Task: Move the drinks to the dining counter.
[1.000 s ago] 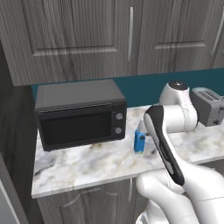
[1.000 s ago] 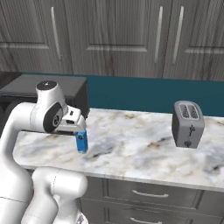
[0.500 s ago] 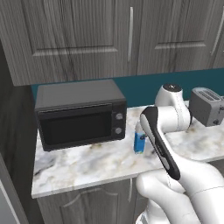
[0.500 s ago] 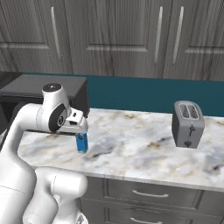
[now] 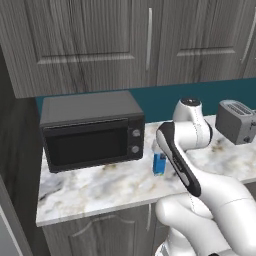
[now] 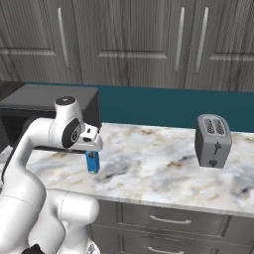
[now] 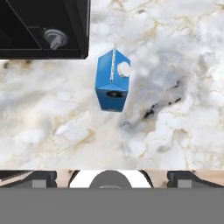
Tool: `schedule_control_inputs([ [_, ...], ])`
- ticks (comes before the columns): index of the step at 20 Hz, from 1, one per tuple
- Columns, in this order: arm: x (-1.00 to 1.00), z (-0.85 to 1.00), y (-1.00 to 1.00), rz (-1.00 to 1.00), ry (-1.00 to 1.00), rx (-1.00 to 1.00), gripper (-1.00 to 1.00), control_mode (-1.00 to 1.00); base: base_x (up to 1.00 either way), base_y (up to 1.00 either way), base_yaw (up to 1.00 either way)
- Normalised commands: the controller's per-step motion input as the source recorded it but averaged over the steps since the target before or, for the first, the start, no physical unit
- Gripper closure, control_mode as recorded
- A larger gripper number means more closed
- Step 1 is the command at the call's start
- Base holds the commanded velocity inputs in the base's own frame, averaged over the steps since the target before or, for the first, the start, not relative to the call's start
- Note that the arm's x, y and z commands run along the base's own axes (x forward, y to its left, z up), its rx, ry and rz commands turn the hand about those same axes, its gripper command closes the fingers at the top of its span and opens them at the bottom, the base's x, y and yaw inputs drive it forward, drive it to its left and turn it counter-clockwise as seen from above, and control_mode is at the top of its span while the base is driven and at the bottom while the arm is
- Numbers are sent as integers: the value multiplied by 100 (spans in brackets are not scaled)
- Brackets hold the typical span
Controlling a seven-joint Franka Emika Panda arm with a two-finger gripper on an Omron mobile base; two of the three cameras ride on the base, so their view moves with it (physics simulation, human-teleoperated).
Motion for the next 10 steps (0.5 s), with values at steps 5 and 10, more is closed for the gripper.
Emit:
schedule_control_inputs([
  [5, 22, -18, 1, 0, 3, 0, -100, -100, 0, 0, 0],
  [10, 24, -17, 1, 0, 2, 0, -100, -100, 0, 0, 0],
])
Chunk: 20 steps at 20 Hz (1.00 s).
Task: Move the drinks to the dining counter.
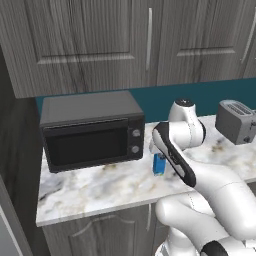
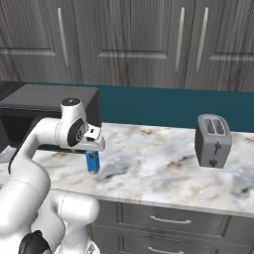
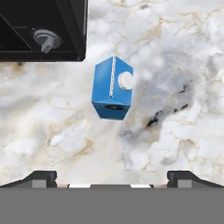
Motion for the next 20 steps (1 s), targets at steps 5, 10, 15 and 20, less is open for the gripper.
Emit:
schedule_control_inputs([
  [5, 31, -16, 0, 0, 3, 0, -100, -100, 0, 0, 0],
  [10, 31, -15, 0, 0, 3, 0, -100, -100, 0, 0, 0],
  [15, 25, -14, 0, 0, 1, 0, -100, -100, 0, 0, 0],
  [20, 18, -13, 5, 0, 0, 0, -100, -100, 0, 0, 0],
])
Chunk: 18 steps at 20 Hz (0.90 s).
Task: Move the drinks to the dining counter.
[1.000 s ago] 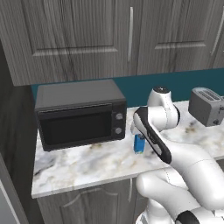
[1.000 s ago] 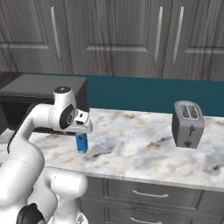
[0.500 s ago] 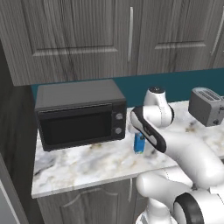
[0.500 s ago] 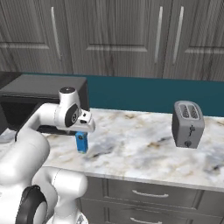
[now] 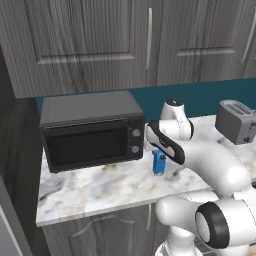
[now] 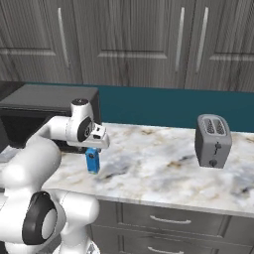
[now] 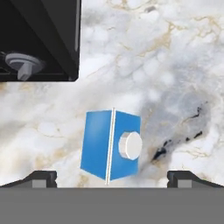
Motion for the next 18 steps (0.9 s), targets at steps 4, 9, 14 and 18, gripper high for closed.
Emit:
schedule_control_inputs([
  [4, 21, -16, 3, 0, 0, 0, -100, -100, 0, 0, 0],
  [9, 22, -18, 0, 0, 1, 0, -100, -100, 0, 0, 0],
  [14, 20, -19, 0, 0, 1, 0, -100, -100, 0, 0, 0],
  [18, 7, -18, 0, 0, 4, 0, -100, -100, 0, 0, 0],
])
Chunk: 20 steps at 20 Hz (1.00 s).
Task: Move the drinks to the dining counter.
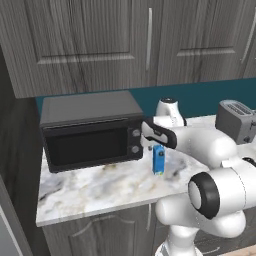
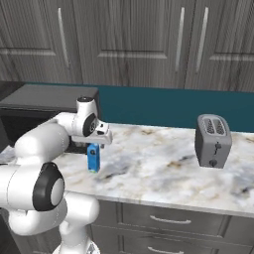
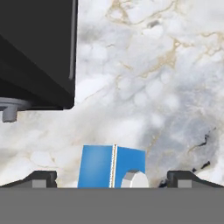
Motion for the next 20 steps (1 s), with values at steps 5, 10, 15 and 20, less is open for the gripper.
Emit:
schedule_control_inputs([
  [5, -14, -27, 0, 0, 10, 0, -100, -100, 0, 0, 0],
  [10, -26, -34, 0, 0, 6, 0, -100, -100, 0, 0, 0],
  [15, -29, -48, 2, 0, 0, 0, 100, -100, 0, 0, 0],
  [20, -9, -54, 6, 0, 0, 0, 100, -100, 0, 0, 0],
])
